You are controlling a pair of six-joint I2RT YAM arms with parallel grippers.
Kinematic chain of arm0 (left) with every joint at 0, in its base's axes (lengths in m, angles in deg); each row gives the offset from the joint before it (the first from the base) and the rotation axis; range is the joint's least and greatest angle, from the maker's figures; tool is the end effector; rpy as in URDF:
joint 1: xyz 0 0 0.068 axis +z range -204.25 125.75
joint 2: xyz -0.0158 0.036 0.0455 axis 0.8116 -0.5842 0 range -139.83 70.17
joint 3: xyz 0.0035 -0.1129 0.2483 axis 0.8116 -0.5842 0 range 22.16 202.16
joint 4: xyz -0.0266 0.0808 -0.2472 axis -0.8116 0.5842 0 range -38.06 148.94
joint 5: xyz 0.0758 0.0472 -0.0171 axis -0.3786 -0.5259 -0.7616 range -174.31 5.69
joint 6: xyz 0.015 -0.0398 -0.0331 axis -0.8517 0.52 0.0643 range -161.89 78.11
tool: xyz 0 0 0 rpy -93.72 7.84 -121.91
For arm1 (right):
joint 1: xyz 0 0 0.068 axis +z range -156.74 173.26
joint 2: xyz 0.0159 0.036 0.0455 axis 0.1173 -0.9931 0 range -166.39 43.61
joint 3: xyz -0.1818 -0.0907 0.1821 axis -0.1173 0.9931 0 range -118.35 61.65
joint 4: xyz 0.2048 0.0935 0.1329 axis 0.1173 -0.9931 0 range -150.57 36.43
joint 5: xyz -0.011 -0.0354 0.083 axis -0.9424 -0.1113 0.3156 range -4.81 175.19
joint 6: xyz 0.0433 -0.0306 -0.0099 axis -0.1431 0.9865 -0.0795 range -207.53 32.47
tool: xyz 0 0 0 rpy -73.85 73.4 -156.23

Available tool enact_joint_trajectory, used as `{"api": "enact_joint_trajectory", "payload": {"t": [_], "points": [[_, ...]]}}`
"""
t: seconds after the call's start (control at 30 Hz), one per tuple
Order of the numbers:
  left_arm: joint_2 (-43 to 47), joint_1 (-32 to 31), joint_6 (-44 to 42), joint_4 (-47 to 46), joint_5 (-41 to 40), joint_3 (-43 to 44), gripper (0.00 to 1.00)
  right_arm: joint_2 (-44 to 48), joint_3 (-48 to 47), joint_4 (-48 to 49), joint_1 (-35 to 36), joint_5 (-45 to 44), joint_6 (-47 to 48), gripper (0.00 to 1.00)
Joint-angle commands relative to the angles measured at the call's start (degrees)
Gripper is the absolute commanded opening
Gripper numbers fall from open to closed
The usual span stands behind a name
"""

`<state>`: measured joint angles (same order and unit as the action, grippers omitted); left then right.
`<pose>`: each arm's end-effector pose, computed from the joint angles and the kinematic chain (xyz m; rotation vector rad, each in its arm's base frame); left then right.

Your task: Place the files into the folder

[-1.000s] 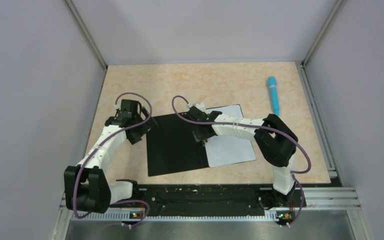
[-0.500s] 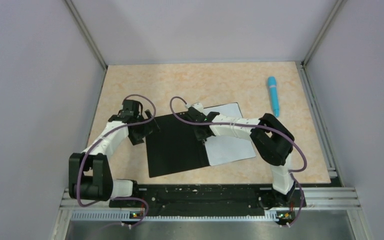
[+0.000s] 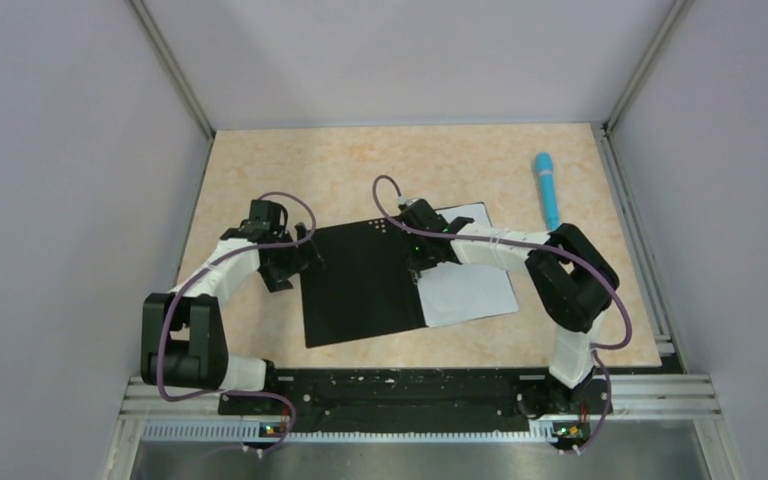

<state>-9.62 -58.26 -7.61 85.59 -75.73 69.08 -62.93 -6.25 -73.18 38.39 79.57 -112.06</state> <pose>0.2540 -0.0232 0.1906 -0.6835 2.6925 -0.3860 0.2715 0.2680 0.1674 -0.4313 2.5786 0.3193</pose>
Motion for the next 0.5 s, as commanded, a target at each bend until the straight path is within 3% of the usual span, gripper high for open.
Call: {"api": "enact_joint_trajectory", "payload": {"t": [0.0,0.47], "points": [[0.9,0.6,-1.2,0.2,0.0,0.6,0.98,1.6,4.0,2.0,-2.8,7.6,-0.4,0.00],[0.9,1.0,-4.1,-0.4,5.9,1.5,0.98,11.1,6.5,6.8,-9.2,21.4,-2.6,0.00]]}}
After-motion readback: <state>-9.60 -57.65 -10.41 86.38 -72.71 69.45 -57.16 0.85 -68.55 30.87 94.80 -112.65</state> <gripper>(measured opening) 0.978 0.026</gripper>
